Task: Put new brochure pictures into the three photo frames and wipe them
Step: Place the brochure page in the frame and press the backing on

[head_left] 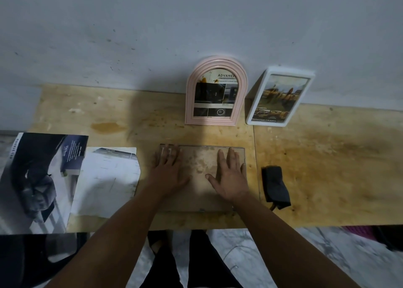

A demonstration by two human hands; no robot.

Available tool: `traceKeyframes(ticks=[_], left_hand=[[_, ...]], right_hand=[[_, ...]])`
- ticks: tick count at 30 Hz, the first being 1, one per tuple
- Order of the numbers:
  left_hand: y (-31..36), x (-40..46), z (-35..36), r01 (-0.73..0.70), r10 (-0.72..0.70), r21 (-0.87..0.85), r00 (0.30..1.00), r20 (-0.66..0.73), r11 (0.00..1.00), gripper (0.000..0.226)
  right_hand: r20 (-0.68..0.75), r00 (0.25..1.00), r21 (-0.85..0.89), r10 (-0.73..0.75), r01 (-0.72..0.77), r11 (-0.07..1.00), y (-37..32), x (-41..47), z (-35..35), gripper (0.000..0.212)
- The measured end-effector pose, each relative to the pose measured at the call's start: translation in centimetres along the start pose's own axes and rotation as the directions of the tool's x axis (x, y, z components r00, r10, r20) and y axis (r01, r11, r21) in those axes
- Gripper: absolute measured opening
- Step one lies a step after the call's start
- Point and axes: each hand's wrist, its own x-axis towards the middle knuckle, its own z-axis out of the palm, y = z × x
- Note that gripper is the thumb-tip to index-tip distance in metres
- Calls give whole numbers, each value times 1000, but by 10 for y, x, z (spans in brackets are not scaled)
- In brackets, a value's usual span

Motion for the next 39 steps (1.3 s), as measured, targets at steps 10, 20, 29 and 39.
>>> traceKeyframes(ticks=[10,20,29,39], left_hand=[[-6,-73,23,-22,24,41,998,-49,999,94],[-17,-88,42,-1,3,20,998,-68,1000,91],[-10,-87,33,58,-58,0,998,-17,998,94],[16,-107,-2,332,-334,-396,940,67,856,67]], right_hand=[[22,1000,-66,2,0,998,43,-58,26,89],[15,999,-170,35,-32,985,47,-54,41,88],[147,989,-4,18,-18,1000,46,-53,27,87],[57,934,580,353,-318,750,52,-70,10,60]])
